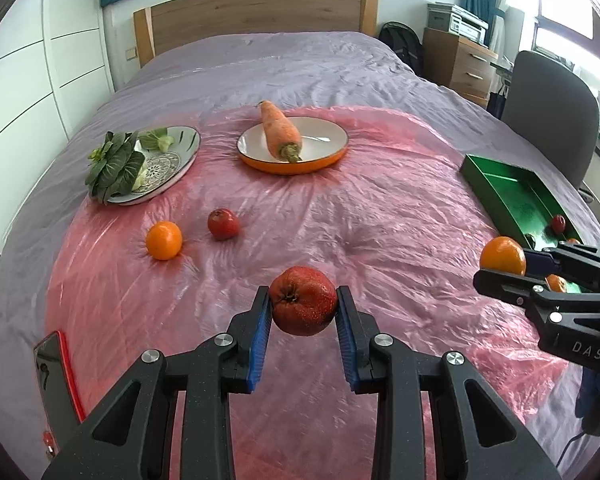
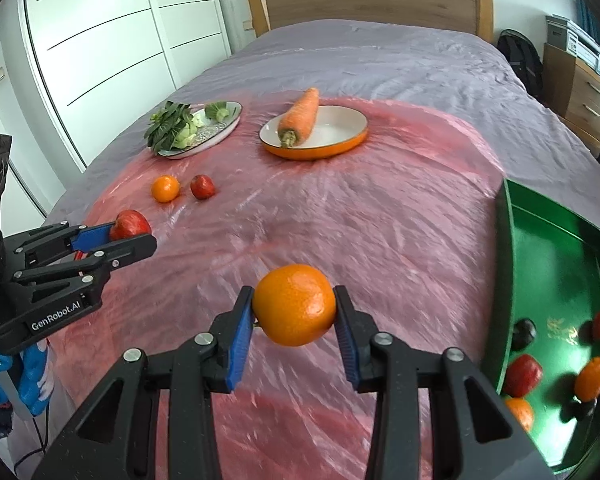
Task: Organize fruits
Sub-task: 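Carry the tomato and orange toward the green tray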
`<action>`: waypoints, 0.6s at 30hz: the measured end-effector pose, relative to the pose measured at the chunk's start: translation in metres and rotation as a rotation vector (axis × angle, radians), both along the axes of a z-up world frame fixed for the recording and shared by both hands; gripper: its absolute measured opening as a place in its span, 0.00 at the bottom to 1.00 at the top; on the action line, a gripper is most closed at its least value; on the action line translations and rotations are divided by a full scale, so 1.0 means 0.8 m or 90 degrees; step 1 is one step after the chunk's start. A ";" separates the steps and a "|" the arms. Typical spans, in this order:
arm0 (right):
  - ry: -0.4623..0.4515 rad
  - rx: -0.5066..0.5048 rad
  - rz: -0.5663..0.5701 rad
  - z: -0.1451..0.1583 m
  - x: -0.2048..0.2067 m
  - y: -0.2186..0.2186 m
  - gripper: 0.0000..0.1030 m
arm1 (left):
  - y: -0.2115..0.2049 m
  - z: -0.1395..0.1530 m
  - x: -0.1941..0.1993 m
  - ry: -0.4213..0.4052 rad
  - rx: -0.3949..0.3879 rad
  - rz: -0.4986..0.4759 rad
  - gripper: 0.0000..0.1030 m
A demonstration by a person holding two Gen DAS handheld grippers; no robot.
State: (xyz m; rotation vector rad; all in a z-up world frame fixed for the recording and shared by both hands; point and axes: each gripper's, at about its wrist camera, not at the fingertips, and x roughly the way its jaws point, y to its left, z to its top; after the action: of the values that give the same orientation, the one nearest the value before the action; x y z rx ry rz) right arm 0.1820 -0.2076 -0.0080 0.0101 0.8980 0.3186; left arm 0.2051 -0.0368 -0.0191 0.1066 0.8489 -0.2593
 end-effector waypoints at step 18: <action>-0.006 -0.012 -0.071 0.011 -0.047 -0.109 0.57 | -0.092 0.012 -0.025 0.004 0.024 -0.067 0.26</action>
State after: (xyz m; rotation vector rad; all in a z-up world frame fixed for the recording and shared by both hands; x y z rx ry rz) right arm 0.1445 -0.2950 0.0010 0.0417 0.8868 0.2060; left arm 0.1848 -0.1100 -0.0094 0.1860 0.8562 -0.3421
